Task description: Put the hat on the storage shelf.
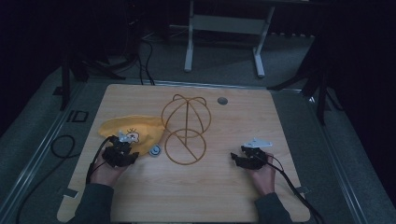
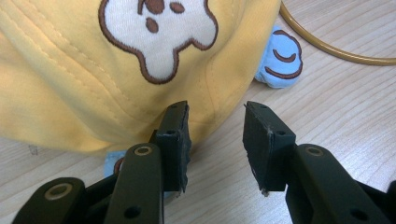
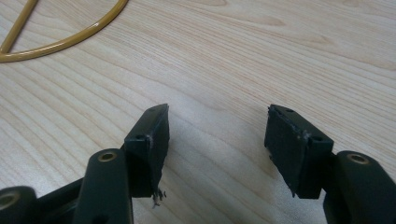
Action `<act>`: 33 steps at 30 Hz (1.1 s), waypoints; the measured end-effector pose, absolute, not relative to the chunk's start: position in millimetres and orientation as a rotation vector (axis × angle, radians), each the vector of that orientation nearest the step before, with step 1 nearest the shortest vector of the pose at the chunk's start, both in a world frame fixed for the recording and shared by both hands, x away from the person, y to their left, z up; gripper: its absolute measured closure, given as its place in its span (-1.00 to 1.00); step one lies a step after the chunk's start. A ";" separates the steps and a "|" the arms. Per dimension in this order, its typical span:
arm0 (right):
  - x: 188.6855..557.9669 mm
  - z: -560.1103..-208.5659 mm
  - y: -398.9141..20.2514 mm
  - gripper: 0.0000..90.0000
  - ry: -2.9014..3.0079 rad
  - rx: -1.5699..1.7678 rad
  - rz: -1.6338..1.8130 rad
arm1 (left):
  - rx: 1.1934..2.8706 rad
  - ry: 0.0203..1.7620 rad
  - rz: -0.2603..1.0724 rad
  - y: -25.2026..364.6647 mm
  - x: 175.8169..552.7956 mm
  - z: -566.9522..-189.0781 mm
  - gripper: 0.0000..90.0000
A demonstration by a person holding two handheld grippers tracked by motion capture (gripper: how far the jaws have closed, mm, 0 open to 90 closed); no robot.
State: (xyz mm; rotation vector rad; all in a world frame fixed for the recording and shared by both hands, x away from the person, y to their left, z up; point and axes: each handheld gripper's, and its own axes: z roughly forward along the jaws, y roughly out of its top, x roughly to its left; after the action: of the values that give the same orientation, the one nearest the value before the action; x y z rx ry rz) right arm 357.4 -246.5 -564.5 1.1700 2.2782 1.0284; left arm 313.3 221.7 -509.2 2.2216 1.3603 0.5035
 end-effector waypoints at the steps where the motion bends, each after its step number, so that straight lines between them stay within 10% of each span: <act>1: 357.3 -564.5 -246.3 -0.13 2.277 1.171 1.026 | 2.222 1.360 0.504 221.7 313.3 -509.2 0.36; 17: 357.6 -564.6 -246.2 -0.18 2.276 1.178 1.024 | 2.268 1.387 0.462 241.0 307.8 -513.6 0.99; 33: 357.6 -564.7 -246.2 -0.19 2.278 1.175 1.024 | 2.334 1.515 0.488 257.8 318.6 -530.7 1.00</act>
State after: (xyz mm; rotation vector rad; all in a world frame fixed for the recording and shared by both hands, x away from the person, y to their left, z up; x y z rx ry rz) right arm 357.6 -246.2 -564.7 1.1754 2.2775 1.0237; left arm 318.6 257.8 -530.7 2.3345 1.5145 0.4876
